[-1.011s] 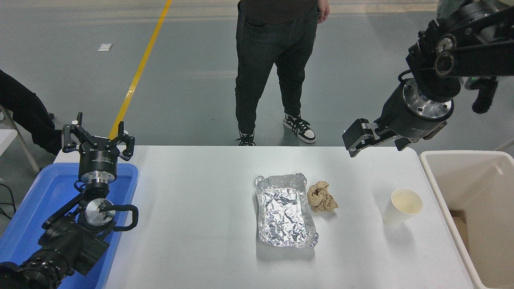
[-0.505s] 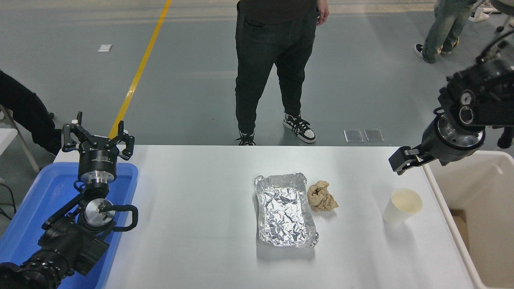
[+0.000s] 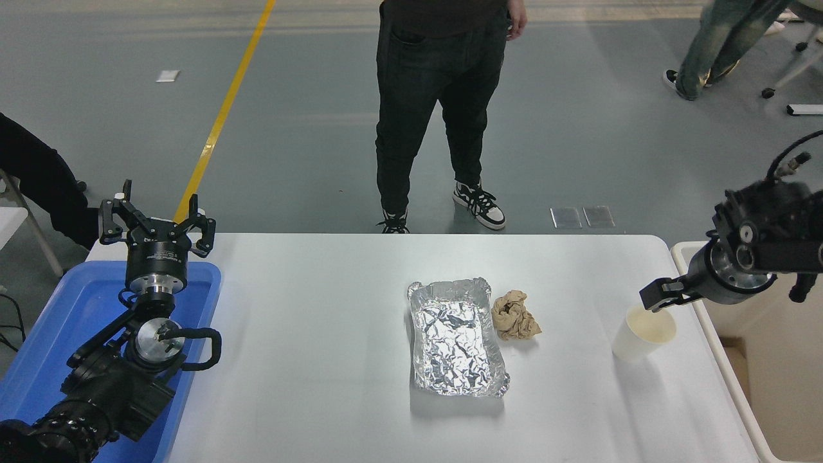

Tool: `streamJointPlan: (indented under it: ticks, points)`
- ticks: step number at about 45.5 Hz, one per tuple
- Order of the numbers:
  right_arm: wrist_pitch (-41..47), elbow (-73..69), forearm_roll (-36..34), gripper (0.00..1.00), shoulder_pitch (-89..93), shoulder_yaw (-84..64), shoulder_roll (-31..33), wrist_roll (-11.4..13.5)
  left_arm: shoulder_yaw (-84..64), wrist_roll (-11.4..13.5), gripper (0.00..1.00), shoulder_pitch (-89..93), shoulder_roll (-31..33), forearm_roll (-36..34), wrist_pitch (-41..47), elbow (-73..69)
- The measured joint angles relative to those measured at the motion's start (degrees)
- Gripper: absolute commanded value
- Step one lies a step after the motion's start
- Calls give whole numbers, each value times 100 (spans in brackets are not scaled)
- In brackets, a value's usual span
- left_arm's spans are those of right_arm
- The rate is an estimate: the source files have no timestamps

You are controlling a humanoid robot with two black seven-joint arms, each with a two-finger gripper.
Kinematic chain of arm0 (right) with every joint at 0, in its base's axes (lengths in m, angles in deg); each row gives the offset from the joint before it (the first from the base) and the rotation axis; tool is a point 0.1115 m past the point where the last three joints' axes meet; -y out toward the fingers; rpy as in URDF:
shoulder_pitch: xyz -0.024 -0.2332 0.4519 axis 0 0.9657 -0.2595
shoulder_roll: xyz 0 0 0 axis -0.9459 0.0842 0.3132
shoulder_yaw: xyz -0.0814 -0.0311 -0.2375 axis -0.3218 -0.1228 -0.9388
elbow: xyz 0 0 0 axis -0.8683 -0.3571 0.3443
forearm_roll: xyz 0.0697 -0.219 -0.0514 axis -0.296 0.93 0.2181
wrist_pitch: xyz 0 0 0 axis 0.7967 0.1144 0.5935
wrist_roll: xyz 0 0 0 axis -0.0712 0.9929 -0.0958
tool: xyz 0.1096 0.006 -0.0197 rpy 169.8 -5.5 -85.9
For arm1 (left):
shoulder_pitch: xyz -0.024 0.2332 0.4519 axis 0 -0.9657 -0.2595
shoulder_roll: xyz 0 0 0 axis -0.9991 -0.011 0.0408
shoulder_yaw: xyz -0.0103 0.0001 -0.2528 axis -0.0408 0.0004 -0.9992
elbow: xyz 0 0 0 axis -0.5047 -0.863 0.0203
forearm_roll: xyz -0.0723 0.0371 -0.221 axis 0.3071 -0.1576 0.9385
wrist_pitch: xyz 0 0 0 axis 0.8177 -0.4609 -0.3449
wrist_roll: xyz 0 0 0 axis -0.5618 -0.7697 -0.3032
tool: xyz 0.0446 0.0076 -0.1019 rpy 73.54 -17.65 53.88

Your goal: Pick up paper cup place in dustbin

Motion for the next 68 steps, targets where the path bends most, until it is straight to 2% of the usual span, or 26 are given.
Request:
streamJointPlan:
  ticks: [16,20,27,30,31,33,34,57,68]
  points:
    - [-384,565,62,71,871,301,-24,-6,0,-6,99,7,1,0,0,0]
    - [-435,669,66,59,1035,399,-44,-6,0,-6,99,8,4,-1,0,0]
    - [-507,833,73,50,1306,597,-66,-6,0,-6,99,8,7,-7,0,0]
    - [-545,898,73,36,1381,656,-77,-5,0,-6,99,8,8,-7,0,0]
    - [-553,914,73,27,1401,671,-79,-4,0,-6,99,8,8,-7,0,0]
    - [-574,946,66,2,1438,701,-83,-3,0,-6,99,9,8,-7,0,0]
    - [-577,958,61,0,1448,713,-85,-3,0,-6,99,8,8,-8,0,0]
    - [-690,994,-32,0,1377,814,-62,8,0,-9,99,9,8,-8,0,0]
    - [-635,325,-118,0,558,487,165,24,0,-8,99,9,1,-6,1,1]
